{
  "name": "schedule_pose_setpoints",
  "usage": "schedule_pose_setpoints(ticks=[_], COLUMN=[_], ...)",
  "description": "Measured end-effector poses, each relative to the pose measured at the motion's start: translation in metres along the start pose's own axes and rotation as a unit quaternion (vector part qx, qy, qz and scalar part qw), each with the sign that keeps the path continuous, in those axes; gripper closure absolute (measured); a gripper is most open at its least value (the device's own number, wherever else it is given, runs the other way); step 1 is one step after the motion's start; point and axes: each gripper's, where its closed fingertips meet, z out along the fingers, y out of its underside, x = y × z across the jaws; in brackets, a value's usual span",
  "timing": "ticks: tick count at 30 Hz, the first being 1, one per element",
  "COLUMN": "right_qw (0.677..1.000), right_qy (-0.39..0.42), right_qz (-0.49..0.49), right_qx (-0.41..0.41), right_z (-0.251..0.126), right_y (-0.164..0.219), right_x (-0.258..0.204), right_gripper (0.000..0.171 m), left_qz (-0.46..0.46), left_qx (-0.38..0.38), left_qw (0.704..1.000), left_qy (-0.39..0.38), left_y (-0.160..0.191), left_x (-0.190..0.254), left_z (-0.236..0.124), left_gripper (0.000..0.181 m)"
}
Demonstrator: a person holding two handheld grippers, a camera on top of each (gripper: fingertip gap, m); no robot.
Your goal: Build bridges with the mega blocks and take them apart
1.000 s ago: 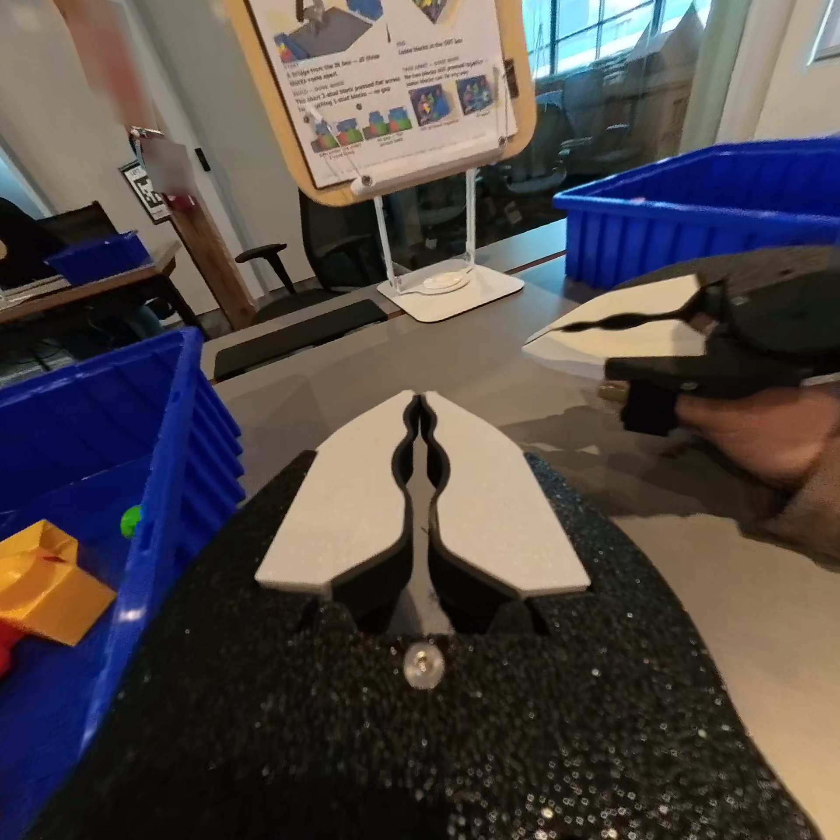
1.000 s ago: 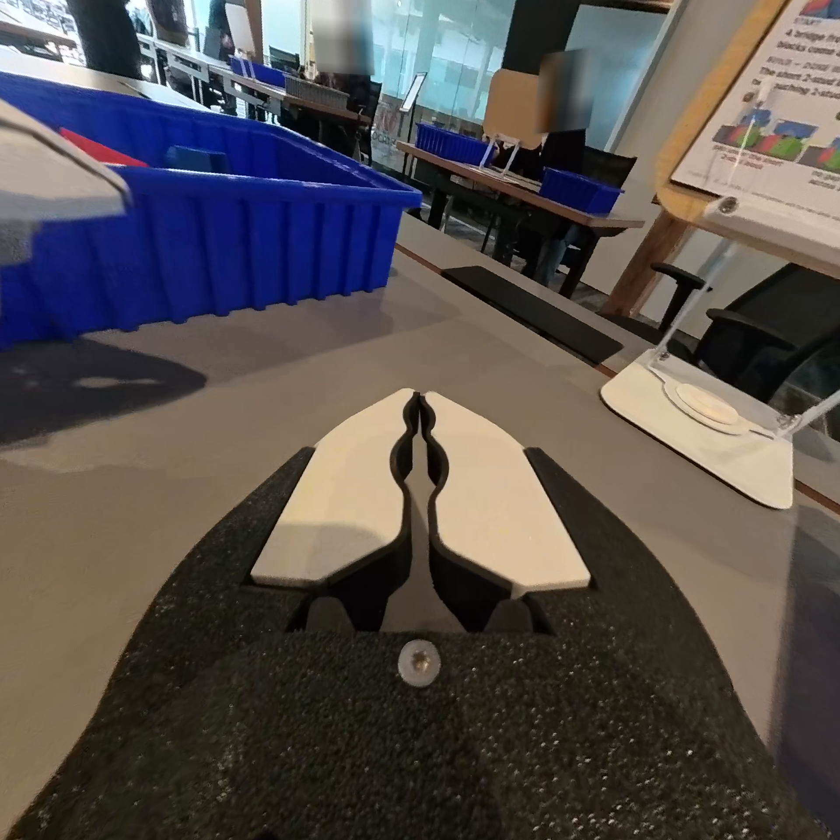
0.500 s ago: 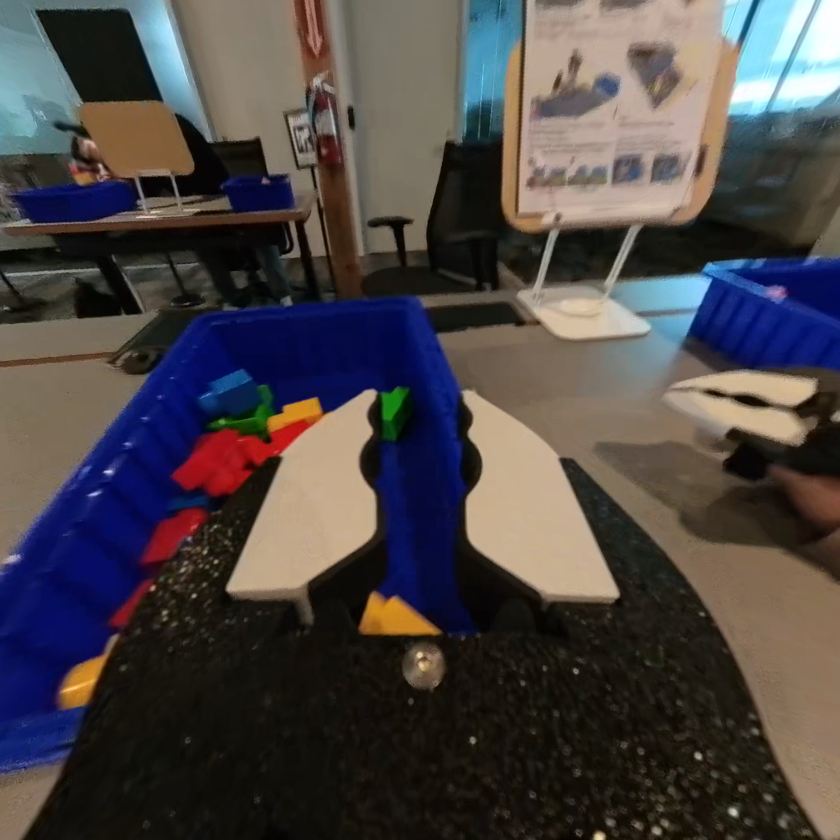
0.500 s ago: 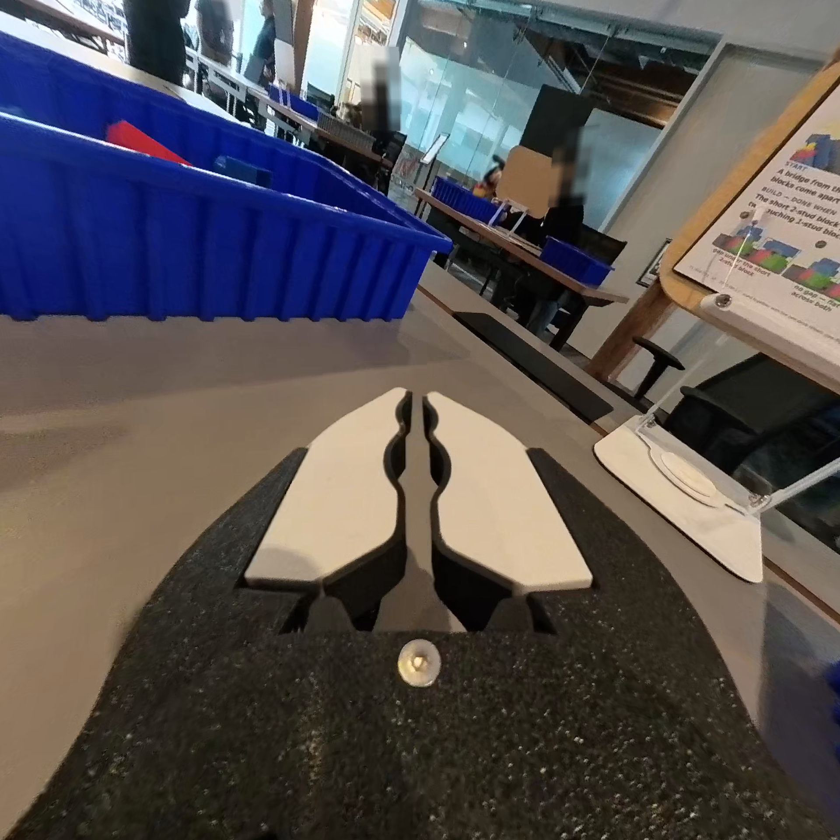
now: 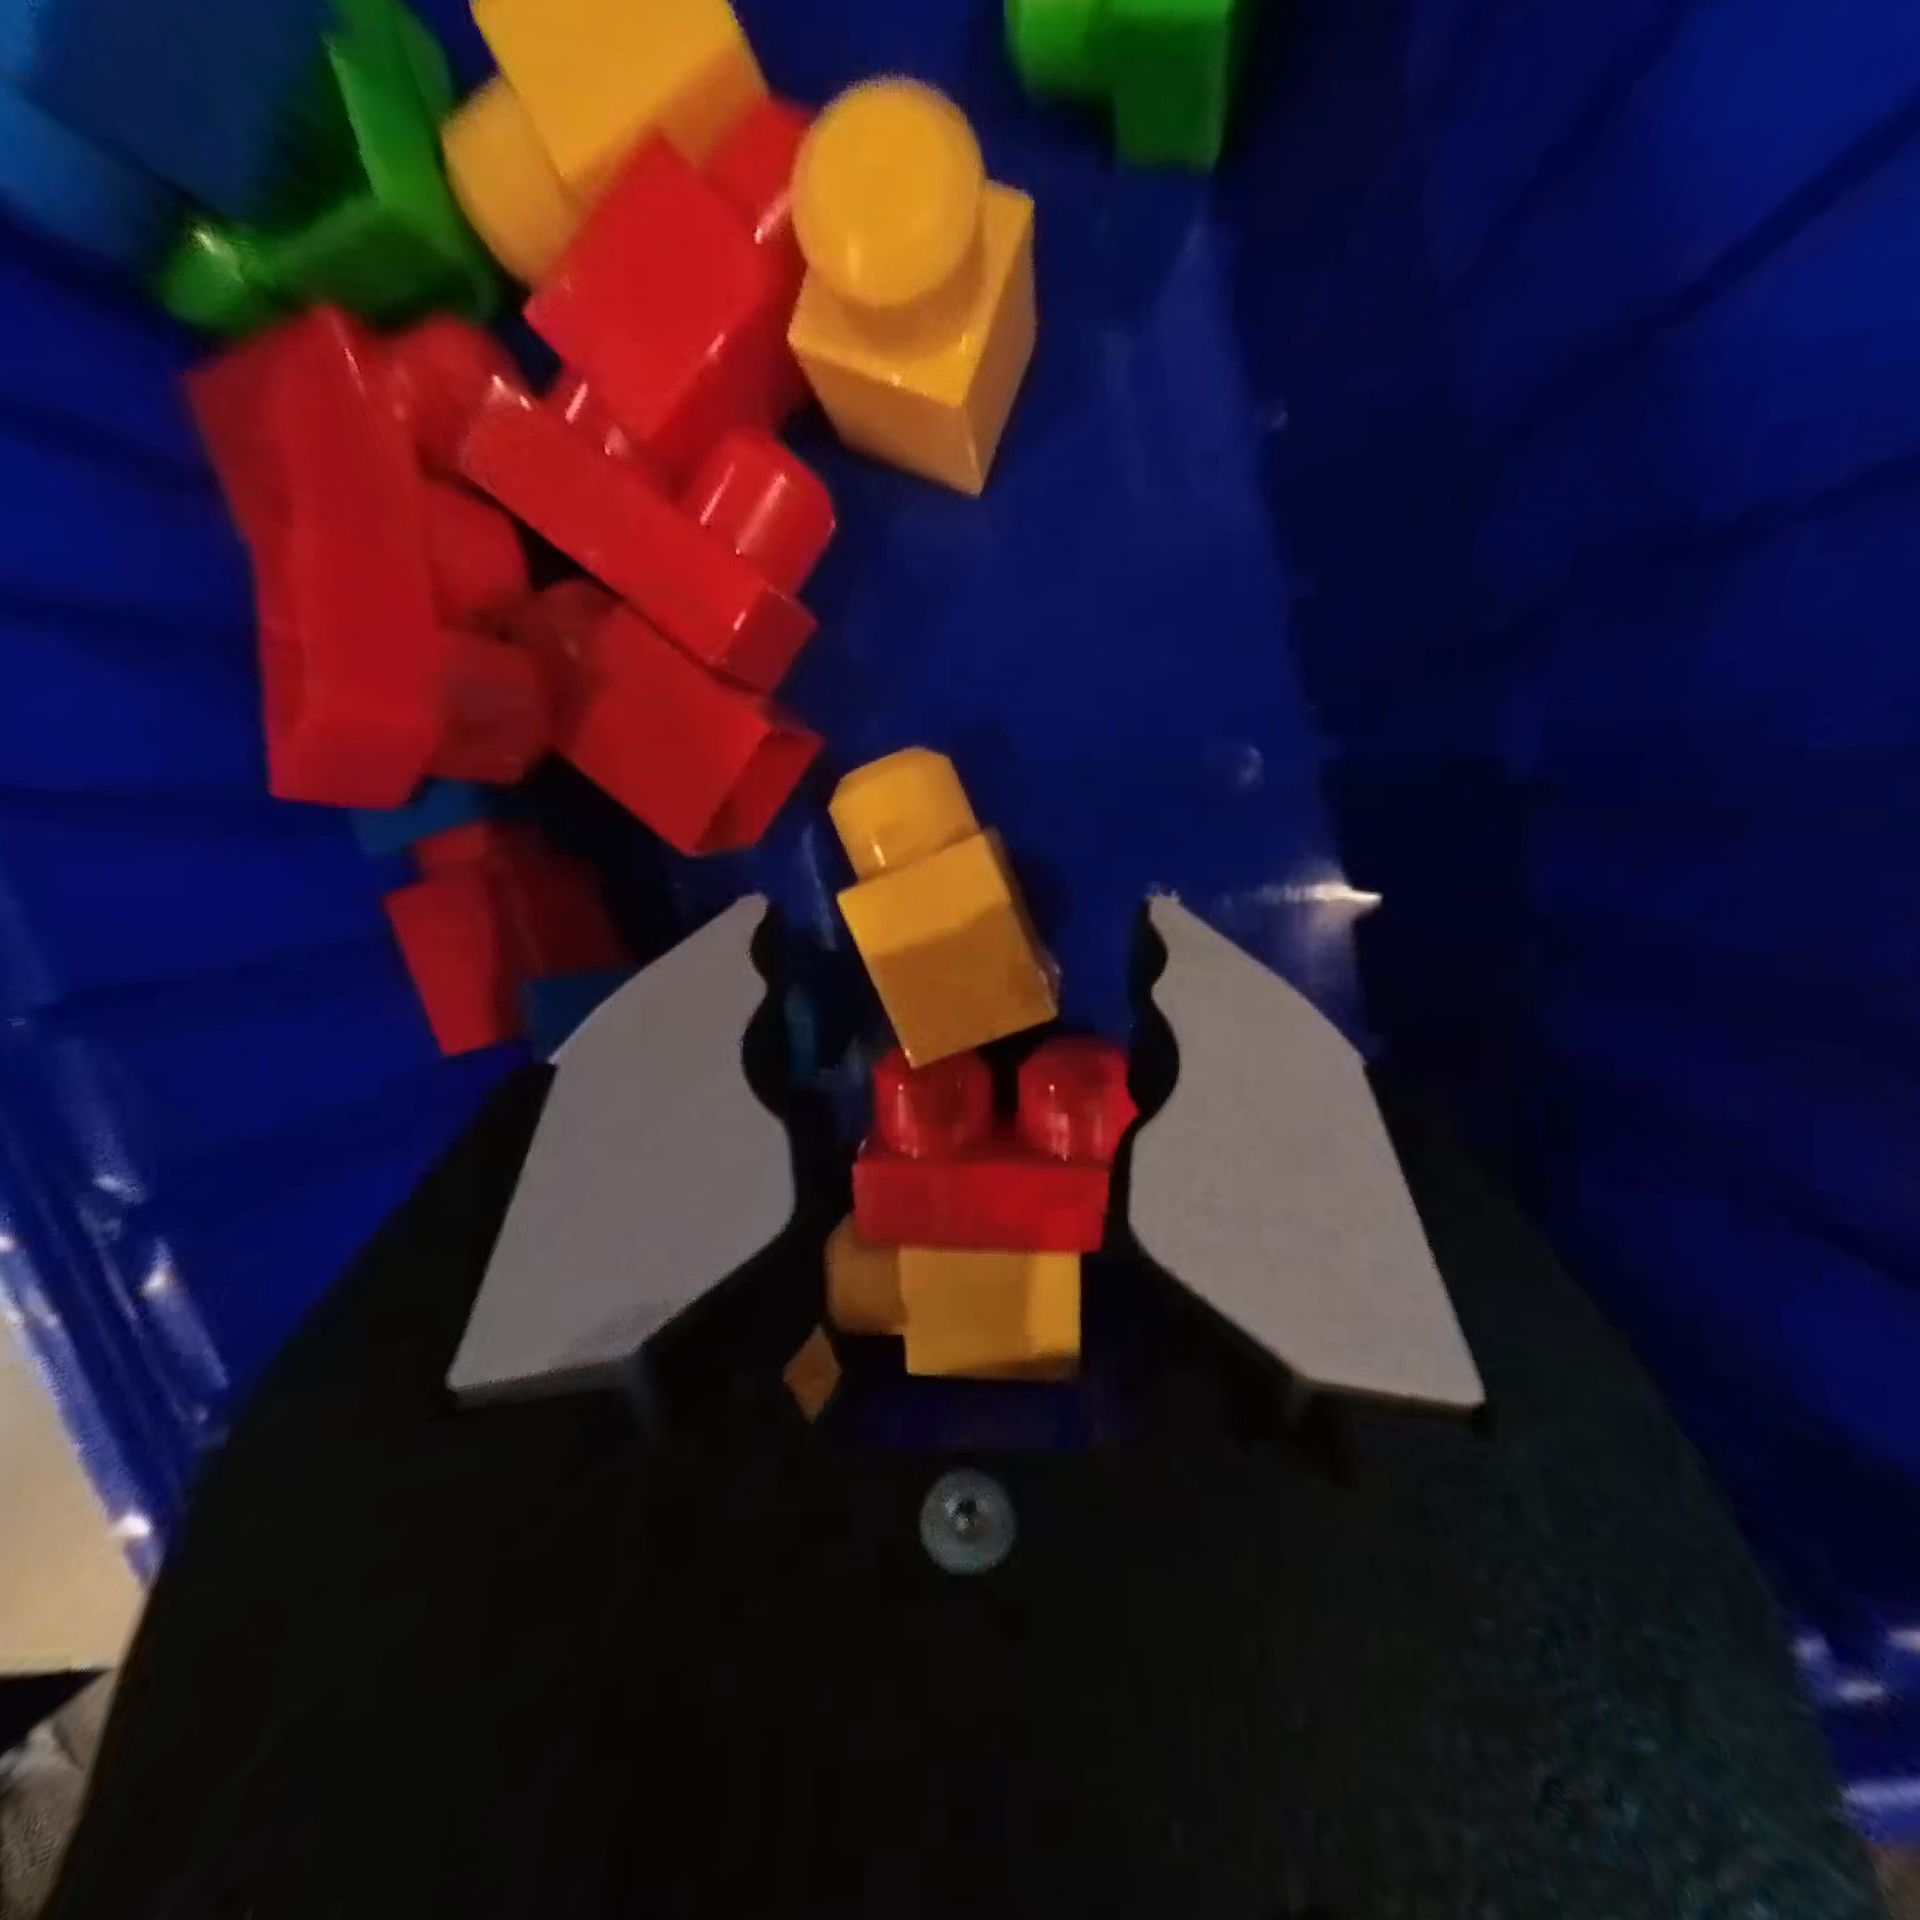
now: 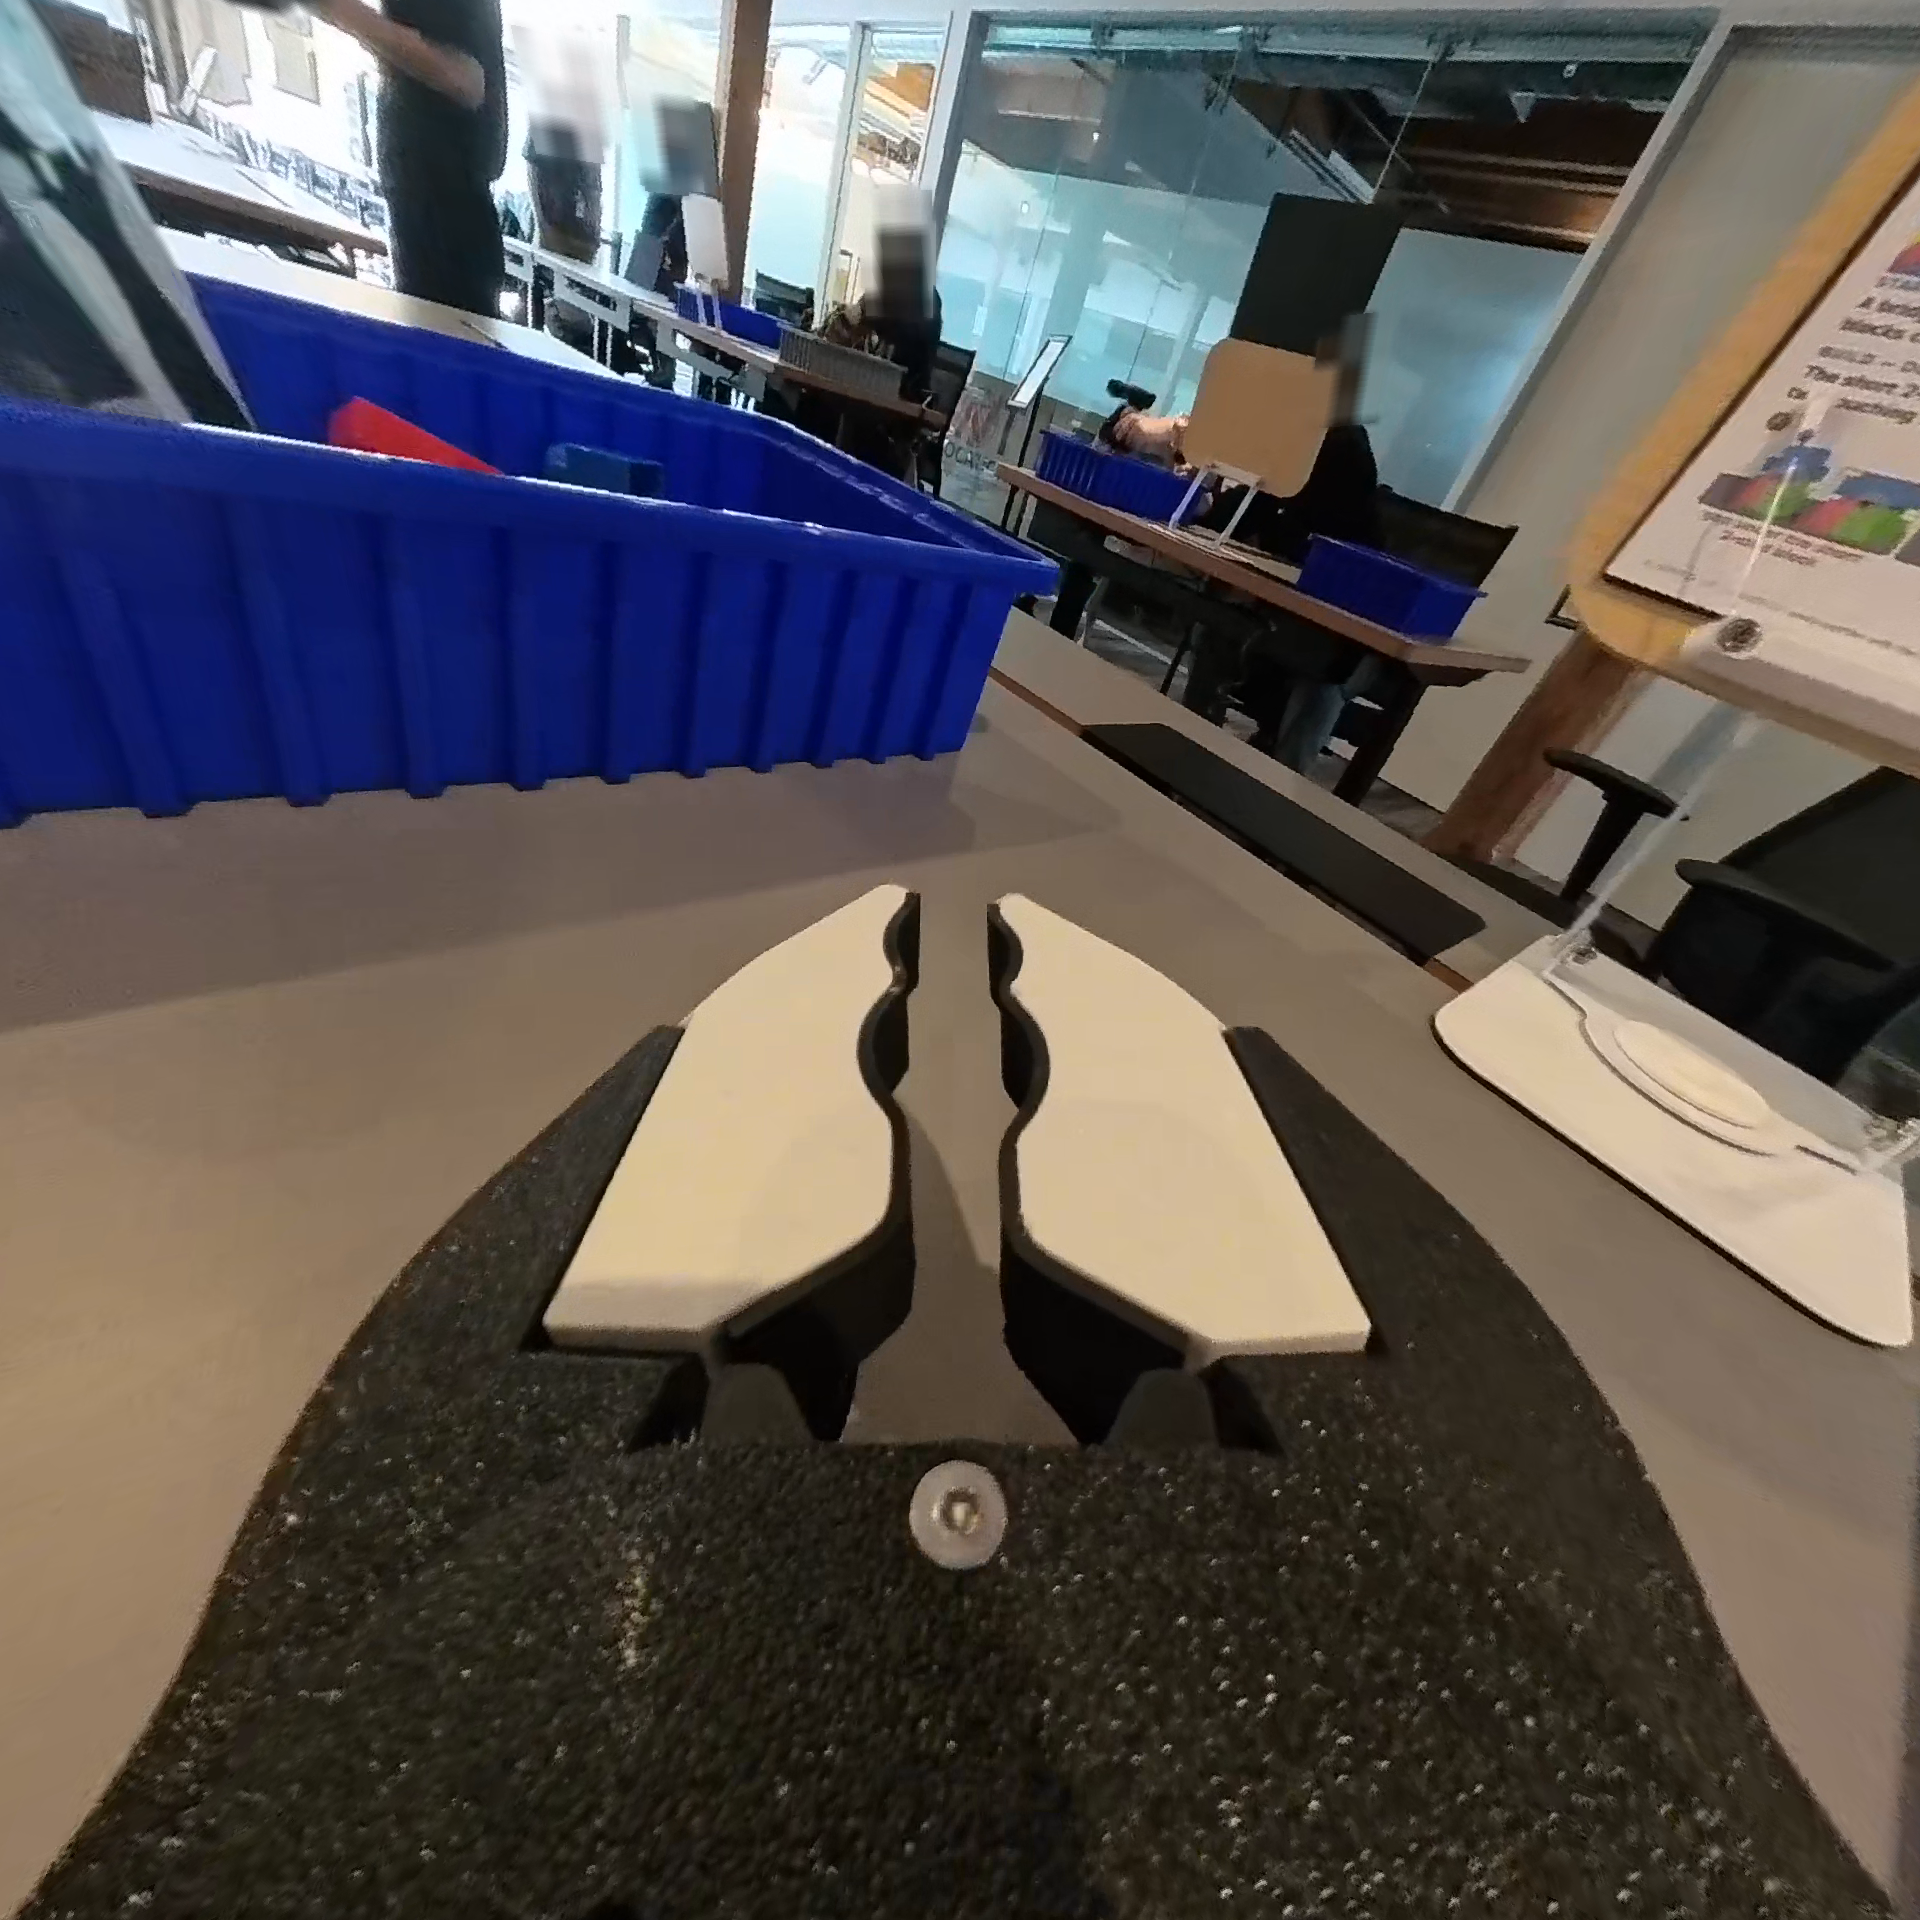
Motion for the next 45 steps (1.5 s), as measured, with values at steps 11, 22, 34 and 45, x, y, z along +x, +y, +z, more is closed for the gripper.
schedule_pose_setpoints(ticks=[11,22,34,45], right_qw=[1.000,0.912,0.845,0.966], right_qy=[-0.010,-0.301,-0.476,-0.250], right_qz=[0.000,0.186,0.194,0.039], right_qx=[0.003,0.208,0.148,-0.058], right_z=[0.001,-0.038,-0.058,-0.010], right_y=[-0.001,-0.079,-0.080,-0.011], right_x=[-0.002,-0.060,-0.114,-0.079], right_gripper=[0.161,0.119,0.143,0.144], left_qz=[-0.029,0.202,0.291,0.128], left_qx=[0.031,0.395,0.353,0.420], left_qw=[0.999,0.860,0.830,0.856], left_qy=[-0.033,0.253,0.319,0.271], left_y=[-0.026,-0.068,-0.038,-0.050], left_x=[0.005,0.215,0.279,0.226], left_z=[0.000,-0.136,-0.112,-0.136], left_gripper=[0.144,0.144,0.144,0.119])
